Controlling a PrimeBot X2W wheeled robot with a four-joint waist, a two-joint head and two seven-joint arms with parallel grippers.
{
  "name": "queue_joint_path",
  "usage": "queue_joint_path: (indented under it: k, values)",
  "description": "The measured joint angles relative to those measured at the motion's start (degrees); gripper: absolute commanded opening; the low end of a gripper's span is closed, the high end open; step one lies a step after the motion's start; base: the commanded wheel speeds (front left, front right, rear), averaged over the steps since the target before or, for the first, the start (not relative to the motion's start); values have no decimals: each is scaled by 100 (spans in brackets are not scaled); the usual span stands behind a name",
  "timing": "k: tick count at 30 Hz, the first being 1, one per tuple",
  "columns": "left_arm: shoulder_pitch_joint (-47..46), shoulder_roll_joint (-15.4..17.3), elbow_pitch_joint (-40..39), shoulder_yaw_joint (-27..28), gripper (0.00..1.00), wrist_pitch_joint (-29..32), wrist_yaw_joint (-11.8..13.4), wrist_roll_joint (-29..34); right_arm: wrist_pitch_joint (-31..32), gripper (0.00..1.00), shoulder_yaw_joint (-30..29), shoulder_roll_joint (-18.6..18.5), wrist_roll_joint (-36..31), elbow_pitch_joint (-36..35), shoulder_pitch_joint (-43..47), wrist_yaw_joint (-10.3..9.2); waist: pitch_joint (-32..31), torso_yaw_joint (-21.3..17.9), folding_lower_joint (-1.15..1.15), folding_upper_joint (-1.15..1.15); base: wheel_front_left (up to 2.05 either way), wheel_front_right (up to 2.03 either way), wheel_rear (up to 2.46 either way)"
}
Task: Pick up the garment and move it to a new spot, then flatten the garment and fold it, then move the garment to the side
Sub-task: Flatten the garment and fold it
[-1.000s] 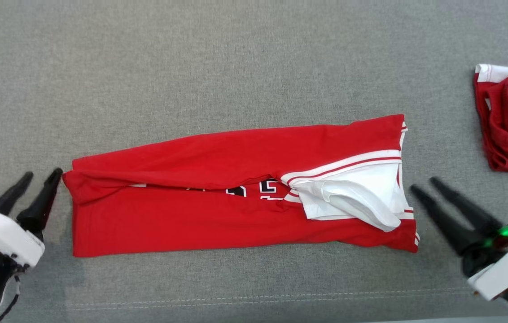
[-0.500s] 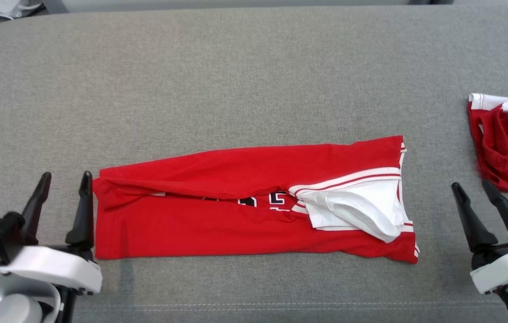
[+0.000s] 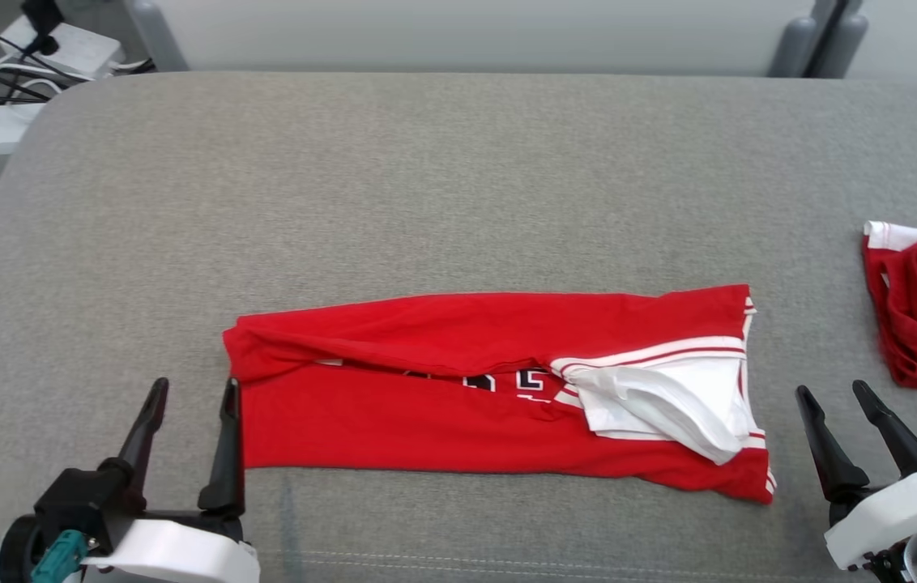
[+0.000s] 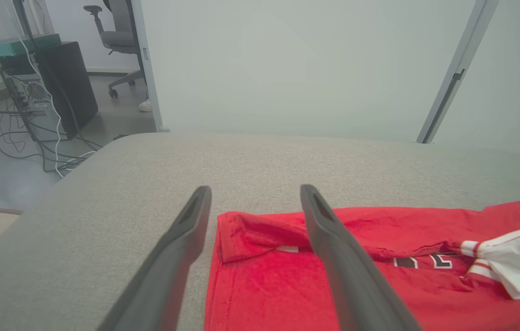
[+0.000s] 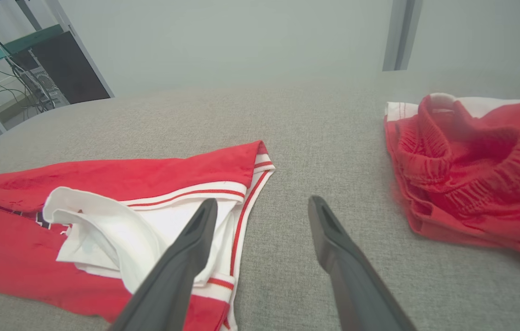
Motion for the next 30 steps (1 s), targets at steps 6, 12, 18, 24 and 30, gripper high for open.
queue_joint_path:
  k: [6, 12, 18, 24, 30]
  values:
    - [-3, -207, 337, -52, 100, -1, -321, 175, 258, 100, -137, 37, -57, 388, 12, 0, -147, 387, 0, 0, 0, 0, 0]
    - [-26, -364, 559, -105, 100, 0, -510, 240, 538, 100, -83, 101, -45, 768, -25, 0, -240, 674, 0, 0, 0, 0, 0]
    - [-148, -488, 693, -152, 100, 0, -651, 352, 714, 100, -46, 200, -30, 1299, -398, 0, -218, 840, 0, 0, 0, 0, 0]
    - [-184, -555, 748, -31, 100, -1, -750, 565, 918, 100, 108, 314, 43, 1879, -699, 0, -185, 947, 0, 0, 0, 0, 0]
    - [-294, -768, 843, 247, 100, -1, -1047, 920, 1081, 30, 339, 368, 330, 2202, -1041, 0, -152, 995, 0, 0, 0, 0, 0]
